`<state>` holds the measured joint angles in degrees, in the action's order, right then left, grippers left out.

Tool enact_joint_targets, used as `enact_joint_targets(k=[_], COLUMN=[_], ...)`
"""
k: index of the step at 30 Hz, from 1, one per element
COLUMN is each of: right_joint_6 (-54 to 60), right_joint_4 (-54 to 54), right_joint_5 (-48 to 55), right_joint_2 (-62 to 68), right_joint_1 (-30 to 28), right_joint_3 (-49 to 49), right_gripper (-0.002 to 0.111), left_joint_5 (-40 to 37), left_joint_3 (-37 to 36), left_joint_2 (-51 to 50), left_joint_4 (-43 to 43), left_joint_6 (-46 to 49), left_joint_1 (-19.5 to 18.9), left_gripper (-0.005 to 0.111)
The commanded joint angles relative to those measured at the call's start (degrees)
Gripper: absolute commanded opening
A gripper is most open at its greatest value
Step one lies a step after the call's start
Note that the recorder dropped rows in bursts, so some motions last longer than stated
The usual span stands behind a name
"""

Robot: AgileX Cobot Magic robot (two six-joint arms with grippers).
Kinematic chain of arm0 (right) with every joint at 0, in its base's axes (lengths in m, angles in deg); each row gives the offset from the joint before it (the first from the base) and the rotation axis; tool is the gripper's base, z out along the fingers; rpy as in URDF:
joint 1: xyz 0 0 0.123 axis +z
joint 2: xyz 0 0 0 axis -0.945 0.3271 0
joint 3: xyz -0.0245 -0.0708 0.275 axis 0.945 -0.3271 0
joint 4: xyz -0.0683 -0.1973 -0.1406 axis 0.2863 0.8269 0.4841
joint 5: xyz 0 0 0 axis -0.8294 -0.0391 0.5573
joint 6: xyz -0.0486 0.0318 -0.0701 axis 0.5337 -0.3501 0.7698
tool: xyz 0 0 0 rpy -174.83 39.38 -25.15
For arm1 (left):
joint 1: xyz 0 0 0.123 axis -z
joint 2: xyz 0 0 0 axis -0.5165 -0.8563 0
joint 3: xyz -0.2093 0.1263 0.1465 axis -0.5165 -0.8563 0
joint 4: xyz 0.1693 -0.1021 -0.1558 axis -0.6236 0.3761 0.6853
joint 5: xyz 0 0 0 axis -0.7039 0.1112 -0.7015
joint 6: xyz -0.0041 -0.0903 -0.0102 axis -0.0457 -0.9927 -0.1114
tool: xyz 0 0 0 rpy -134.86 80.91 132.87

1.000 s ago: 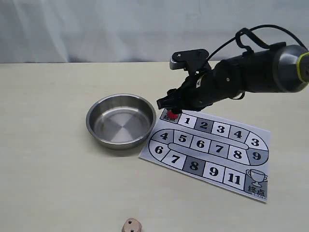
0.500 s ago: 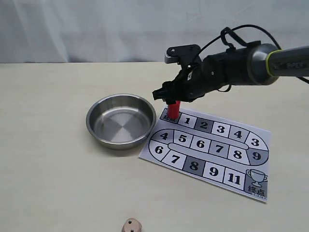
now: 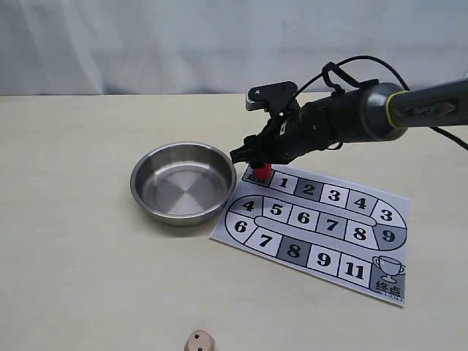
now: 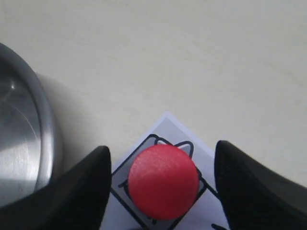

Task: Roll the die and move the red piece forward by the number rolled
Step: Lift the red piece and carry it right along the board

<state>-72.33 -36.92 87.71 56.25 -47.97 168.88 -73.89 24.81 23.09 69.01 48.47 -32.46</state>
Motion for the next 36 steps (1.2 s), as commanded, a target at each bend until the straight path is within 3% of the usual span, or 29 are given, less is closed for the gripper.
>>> enact_joint_targets(k=[1,7,13,17,25,33,36], right_joint_6=[0.49,0.49,0.49,0.49,0.49,0.49,0.49], right_joint_4=[0.81,0.81,0.81,0.81,1.47,3.41,2.89], right_joint_5=[-0.73,-0.72,-0.72,-0.72,1.04,12.16,10.91], right_joint_2=[0.35,1.88,1.84,1.84,-1.50,-4.45,-3.67], right_joint_1=[-0.27,-0.27,-0.27,-0.27,-0.27,-3.12,-2.65], right_joint_3=[0.21,0.21,0.21,0.21,0.21,0.21,0.09], right_gripper=[0.059,0.056,0.021,0.004,0.004,0.004,0.004], left_joint_5=[0.57,0.57,0.69,0.69,0.69,0.69,0.69], left_joint_3=[0.30,0.30,0.30,0.30,0.30,0.30,0.30], left_joint_2=[0.06,0.06,0.06,0.06,0.06,0.06,0.06], left_joint_4=[0.09,0.09,0.09,0.09,0.09,0.09,0.09], left_joint_6=[-0.12,-0.12,-0.12,-0.12,-0.12,-0.12,-0.12], left_joint_1=[0.01,0.01,0.01,0.01,0.01,0.01,0.01], left_gripper=[0.000,0.000,0.000,0.000,0.000,0.000,0.000])
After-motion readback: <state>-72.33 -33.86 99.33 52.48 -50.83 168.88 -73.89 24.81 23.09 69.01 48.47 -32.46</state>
